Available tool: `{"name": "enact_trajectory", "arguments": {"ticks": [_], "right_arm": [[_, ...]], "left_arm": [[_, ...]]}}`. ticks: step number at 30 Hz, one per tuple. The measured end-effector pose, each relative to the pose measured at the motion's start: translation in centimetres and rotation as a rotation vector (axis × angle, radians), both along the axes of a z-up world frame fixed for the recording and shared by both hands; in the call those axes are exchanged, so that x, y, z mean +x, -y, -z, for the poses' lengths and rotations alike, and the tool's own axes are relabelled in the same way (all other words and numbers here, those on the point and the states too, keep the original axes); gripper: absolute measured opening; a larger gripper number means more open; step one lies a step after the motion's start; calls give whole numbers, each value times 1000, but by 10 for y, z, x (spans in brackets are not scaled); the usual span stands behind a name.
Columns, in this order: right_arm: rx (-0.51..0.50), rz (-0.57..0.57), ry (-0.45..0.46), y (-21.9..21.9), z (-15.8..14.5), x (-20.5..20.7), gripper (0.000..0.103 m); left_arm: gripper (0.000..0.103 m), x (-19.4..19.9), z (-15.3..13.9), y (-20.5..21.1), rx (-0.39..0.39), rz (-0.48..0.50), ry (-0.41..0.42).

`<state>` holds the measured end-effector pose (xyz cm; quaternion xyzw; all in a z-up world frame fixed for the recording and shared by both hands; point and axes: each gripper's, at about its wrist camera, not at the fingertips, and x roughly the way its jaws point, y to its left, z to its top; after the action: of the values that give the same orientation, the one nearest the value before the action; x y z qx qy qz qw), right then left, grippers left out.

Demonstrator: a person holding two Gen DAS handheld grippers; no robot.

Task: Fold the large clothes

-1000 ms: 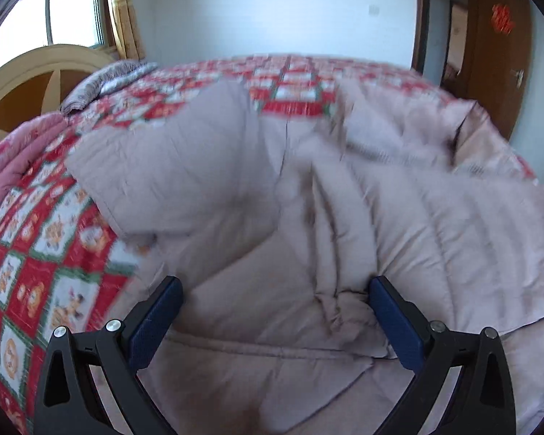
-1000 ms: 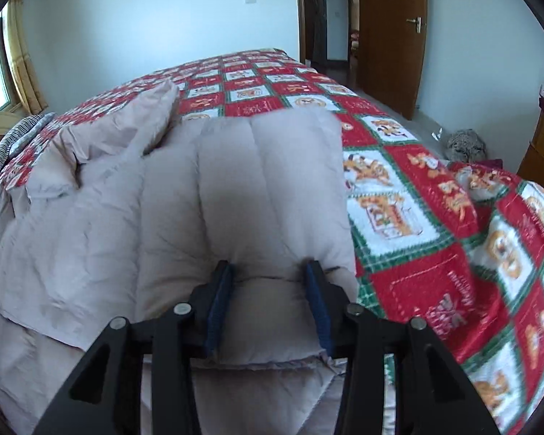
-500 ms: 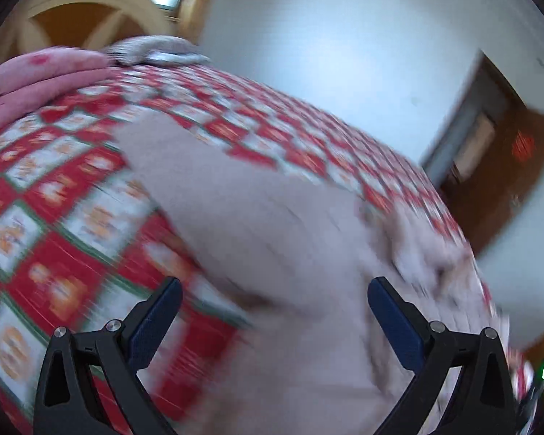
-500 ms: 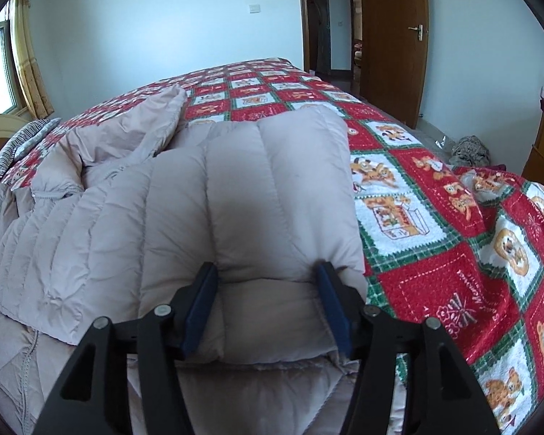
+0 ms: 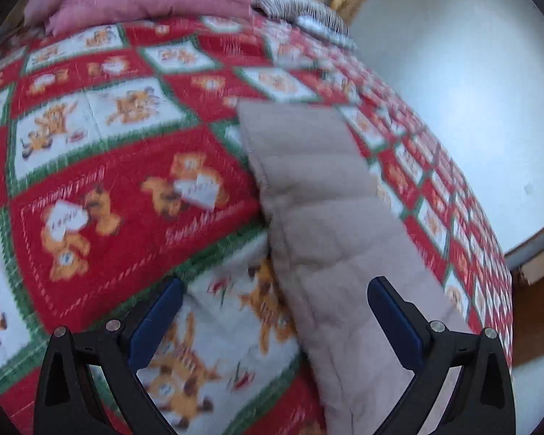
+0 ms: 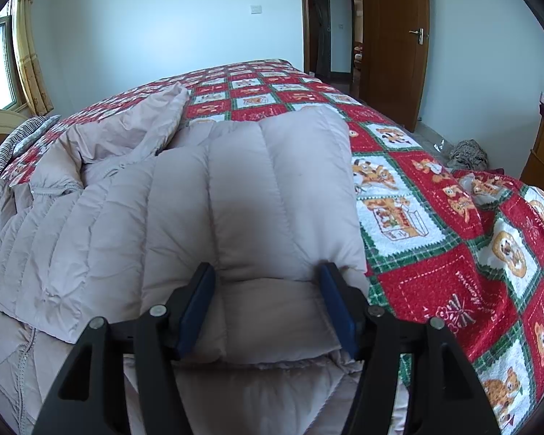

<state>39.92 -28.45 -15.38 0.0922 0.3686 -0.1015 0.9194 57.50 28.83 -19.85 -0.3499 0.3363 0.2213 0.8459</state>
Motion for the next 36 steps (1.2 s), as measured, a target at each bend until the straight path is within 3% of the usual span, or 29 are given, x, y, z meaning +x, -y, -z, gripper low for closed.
{"name": "enact_trajectory", "arguments": {"ticks": [3,4,5,6,7,8,11,16,21,24,27,30,36], "right_arm": [[5,0,2,0,0,0,64],[6,0,3,0,0,0,64],[5,1,3,0,0,0,64],[4,0,2,0,0,0,64],[4,0,2,0,1,0,64],[5,0,2,0,1,0,64],[4,1,2,0,1,0,64],[6,1,2,0,1,0,64],[8,2,3,1,1,0,64],[8,2,3,1,1,1,64],[10,2,3,1,1,1,64],[15,4,5,1,1,1,64],[35,6,9,4,2,1,64]], "left_arm": [[102,8,1,8,46,31,12],[94,11,1,10,68,45,17],[64,13,3,14,91,73,21],[47,16,7,16,86,115,14],[22,21,11,14,65,141,11],[14,22,15,13,29,173,29],[9,17,3,15,41,197,80],[7,3,-66,43,148,286,213],[7,-43,-158,136,381,515,409],[7,-83,-186,207,487,696,500],[7,-121,-186,282,541,895,557],[7,-145,-160,340,501,1045,539],[7,-153,-66,417,495,1212,313]]}}
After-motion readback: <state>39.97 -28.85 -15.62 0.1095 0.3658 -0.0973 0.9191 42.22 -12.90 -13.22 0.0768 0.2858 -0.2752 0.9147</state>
